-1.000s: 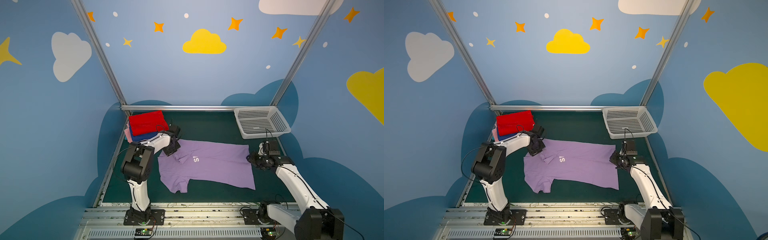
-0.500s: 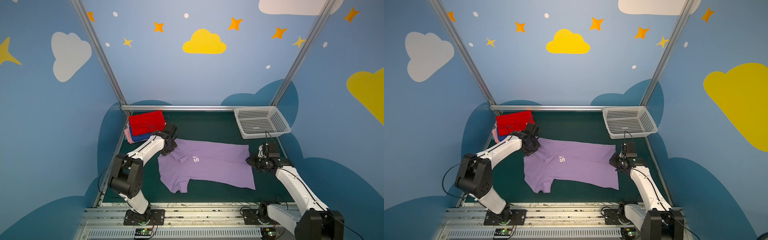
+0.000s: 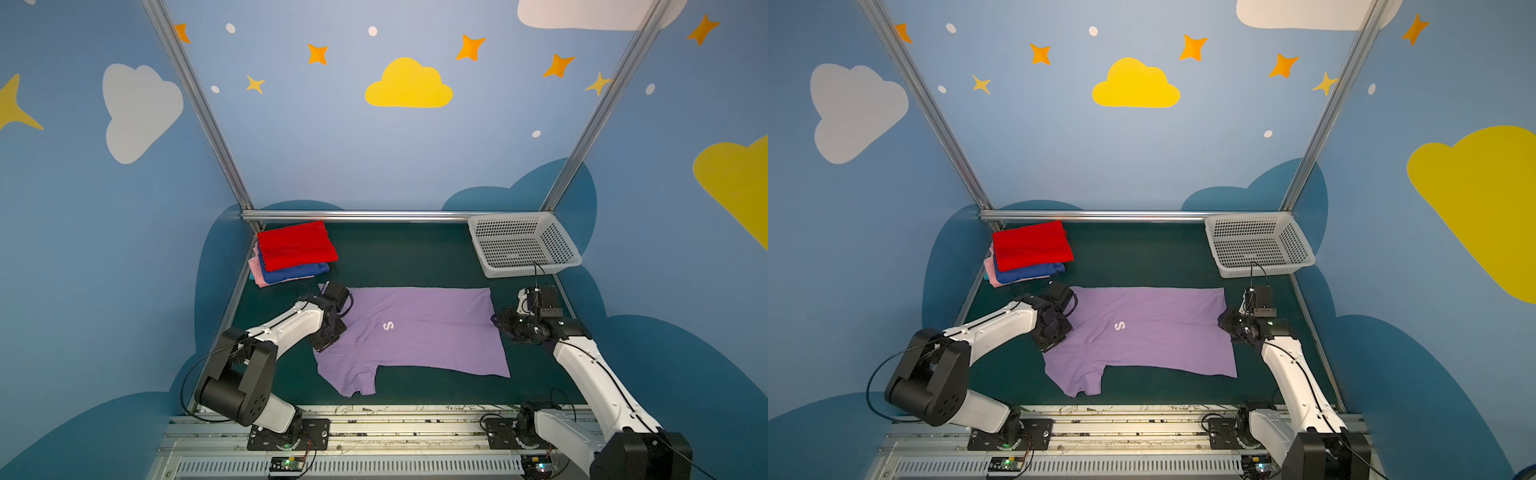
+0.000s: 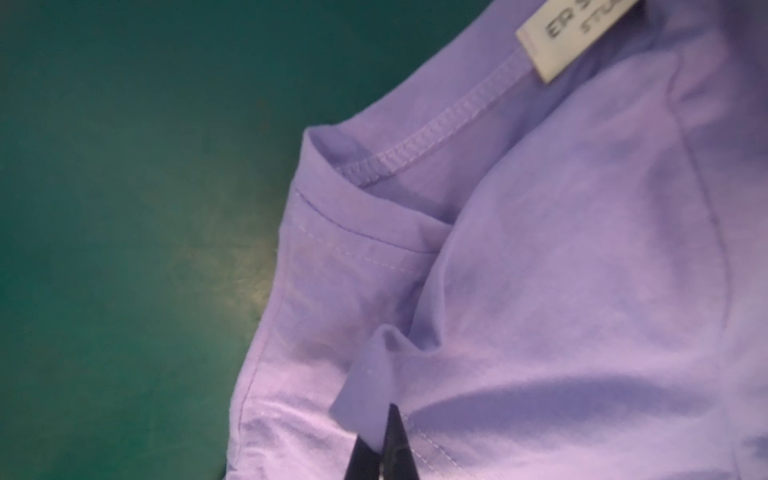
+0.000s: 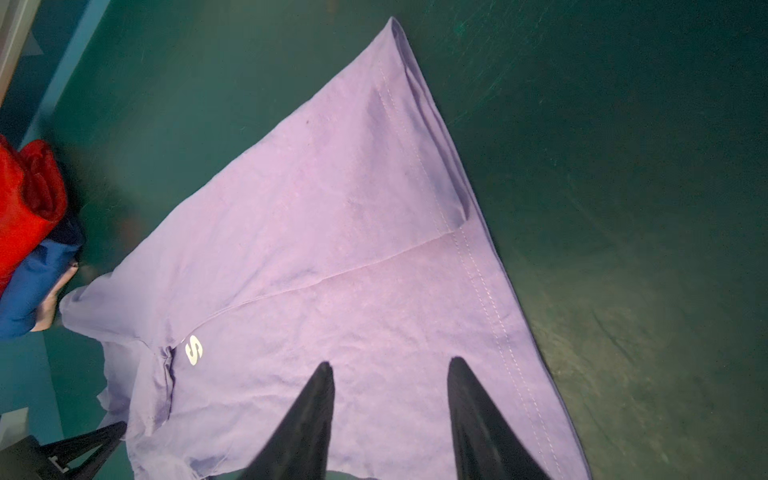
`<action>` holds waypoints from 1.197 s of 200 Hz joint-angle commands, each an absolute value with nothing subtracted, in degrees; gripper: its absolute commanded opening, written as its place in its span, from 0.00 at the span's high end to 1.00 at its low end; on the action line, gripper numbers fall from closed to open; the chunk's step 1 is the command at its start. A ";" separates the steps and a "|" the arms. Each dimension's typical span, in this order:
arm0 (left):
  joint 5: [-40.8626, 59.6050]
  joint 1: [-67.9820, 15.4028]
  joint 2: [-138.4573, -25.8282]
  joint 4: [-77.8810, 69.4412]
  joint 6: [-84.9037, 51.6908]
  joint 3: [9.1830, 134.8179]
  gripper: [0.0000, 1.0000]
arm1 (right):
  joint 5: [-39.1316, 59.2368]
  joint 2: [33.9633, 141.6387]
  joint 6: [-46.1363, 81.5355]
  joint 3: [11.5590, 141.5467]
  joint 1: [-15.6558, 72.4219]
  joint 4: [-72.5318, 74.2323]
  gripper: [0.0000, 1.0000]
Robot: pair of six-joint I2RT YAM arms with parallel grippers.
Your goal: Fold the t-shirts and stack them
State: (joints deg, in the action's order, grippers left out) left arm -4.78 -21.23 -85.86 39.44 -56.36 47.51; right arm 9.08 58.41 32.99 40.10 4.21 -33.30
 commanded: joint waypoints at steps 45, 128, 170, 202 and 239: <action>-4.87 -25.26 -84.99 41.35 -58.96 52.37 0.71 | 6.43 58.46 32.74 39.46 11.21 -34.35 0.49; -14.11 -22.77 -72.61 46.76 -62.05 53.07 0.66 | 1.75 76.66 40.59 47.95 48.93 -24.29 0.40; -12.05 -19.57 -71.94 44.62 -60.93 49.53 0.65 | 6.78 97.47 41.20 63.85 55.08 -22.08 0.37; -7.02 -16.51 -72.66 37.49 -59.72 44.36 0.62 | 10.14 107.55 40.76 73.21 55.63 -21.51 0.39; -3.25 -15.86 -76.35 32.98 -58.47 42.14 0.54 | 14.08 115.33 41.98 79.68 55.72 -20.65 0.40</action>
State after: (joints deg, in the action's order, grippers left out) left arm -6.31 -15.99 -74.28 37.23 -59.99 42.89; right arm 10.48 112.12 40.71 76.31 55.51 -21.21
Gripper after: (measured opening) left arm 0.463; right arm 0.603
